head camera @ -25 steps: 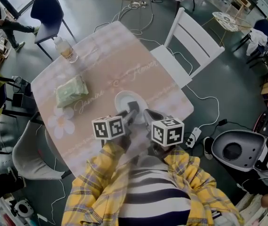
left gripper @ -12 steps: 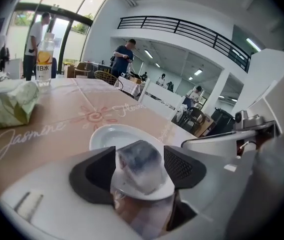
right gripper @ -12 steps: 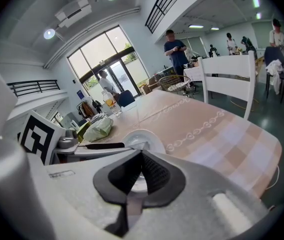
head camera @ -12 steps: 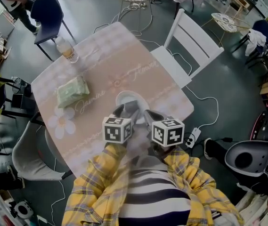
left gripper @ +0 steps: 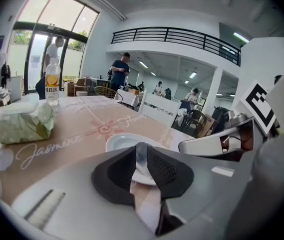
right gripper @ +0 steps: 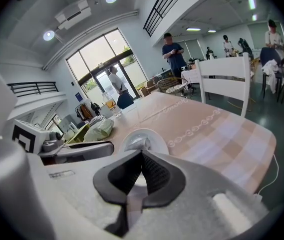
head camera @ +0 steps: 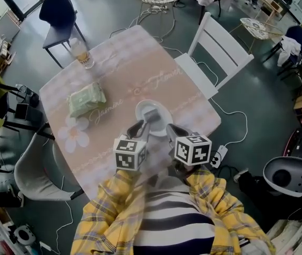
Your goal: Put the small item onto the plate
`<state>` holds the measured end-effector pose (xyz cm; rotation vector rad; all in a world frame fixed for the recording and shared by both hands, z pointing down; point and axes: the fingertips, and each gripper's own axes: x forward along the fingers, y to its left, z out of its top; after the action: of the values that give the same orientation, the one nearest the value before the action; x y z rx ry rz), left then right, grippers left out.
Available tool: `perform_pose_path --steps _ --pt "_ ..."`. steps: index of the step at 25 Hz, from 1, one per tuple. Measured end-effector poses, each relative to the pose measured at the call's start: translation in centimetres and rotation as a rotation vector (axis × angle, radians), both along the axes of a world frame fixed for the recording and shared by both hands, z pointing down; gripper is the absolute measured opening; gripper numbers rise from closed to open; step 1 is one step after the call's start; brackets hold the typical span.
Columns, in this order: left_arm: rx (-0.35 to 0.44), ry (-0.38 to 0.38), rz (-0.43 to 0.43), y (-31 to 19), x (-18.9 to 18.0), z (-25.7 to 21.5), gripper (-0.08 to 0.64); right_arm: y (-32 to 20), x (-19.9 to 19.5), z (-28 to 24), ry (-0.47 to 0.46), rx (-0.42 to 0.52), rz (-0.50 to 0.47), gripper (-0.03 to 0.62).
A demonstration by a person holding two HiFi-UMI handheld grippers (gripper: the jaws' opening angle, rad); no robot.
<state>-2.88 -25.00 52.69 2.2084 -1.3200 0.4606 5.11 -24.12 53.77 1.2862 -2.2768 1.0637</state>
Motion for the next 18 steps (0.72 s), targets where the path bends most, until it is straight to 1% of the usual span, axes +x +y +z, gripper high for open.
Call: perform_pose_path --steps 6,18 --pt "0.011 0.025 -0.011 2.1 -0.3 -0.4 0.003 1.3 -0.8 -0.3 0.014 0.018 -0.013 0.0" --pt "-0.008 0.047 0.017 5.8 0.1 0.0 0.002 3.9 -1.8 -0.7 0.056 0.047 -0.046 0.0"
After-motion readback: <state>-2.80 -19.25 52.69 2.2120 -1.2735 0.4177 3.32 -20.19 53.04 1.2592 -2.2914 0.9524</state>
